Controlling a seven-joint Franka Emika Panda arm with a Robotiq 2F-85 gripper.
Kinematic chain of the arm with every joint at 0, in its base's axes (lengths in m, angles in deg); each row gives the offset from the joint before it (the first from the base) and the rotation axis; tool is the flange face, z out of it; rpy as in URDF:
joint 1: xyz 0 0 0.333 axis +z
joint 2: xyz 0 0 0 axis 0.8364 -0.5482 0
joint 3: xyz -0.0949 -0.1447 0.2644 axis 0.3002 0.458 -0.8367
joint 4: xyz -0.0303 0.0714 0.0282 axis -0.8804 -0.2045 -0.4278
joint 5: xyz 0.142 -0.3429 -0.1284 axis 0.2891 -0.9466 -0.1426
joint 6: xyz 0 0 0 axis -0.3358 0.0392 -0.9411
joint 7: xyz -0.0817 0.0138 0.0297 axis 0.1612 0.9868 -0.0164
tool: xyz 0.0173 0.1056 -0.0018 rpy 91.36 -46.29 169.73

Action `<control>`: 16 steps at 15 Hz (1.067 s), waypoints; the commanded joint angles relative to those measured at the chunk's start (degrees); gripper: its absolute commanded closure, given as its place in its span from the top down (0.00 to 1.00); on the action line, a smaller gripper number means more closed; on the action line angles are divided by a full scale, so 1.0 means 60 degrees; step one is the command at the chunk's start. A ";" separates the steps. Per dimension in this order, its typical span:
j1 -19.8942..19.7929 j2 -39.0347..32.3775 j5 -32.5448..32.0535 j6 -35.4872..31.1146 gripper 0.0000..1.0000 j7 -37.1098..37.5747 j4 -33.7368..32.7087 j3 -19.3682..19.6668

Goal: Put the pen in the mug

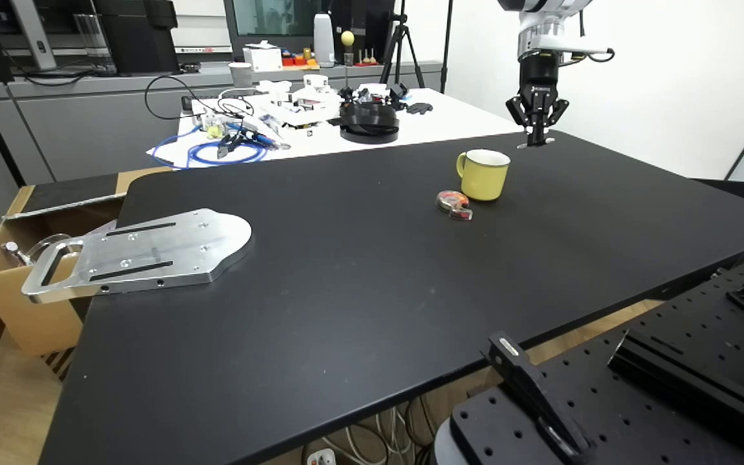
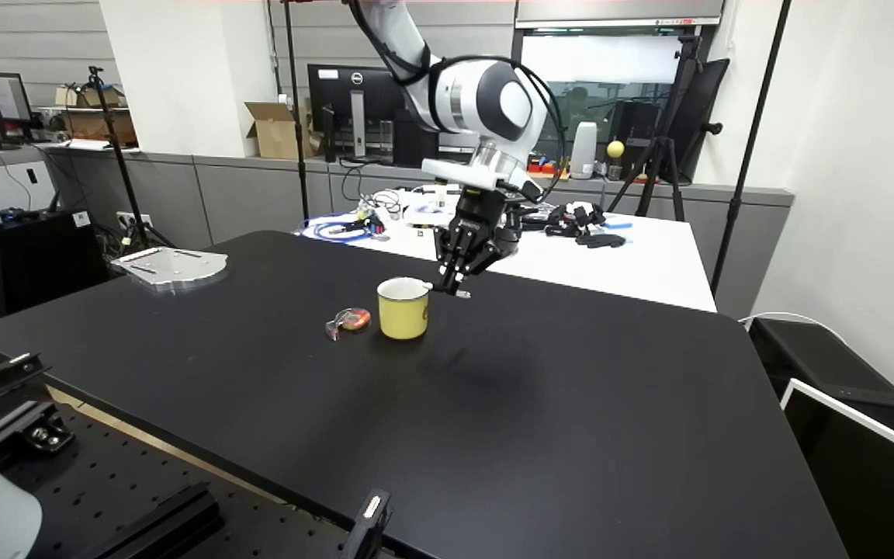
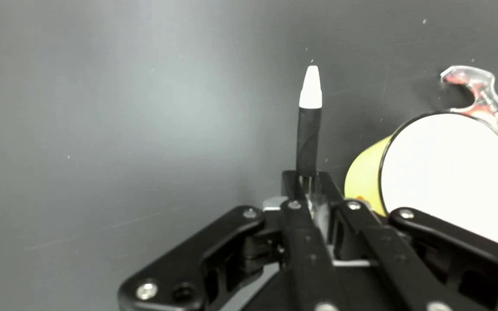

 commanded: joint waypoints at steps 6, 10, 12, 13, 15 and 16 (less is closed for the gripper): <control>-0.0171 -0.1438 0.0496 0.4590 0.03 0.0457 -0.3257 -0.0180; -0.0019 -0.2102 0.0846 0.5558 0.03 0.0856 -0.4366 -0.0346; 0.0070 -0.2394 0.0979 0.5852 0.03 0.1037 -0.4838 -0.0445; 0.0115 -0.2536 0.1033 0.5977 0.03 0.1122 -0.5058 -0.0484; 0.0188 -0.2837 0.1151 0.6206 0.03 0.1289 -0.5460 -0.0564; 0.0216 -0.3013 0.1205 0.6341 0.03 0.1394 -0.5654 -0.0596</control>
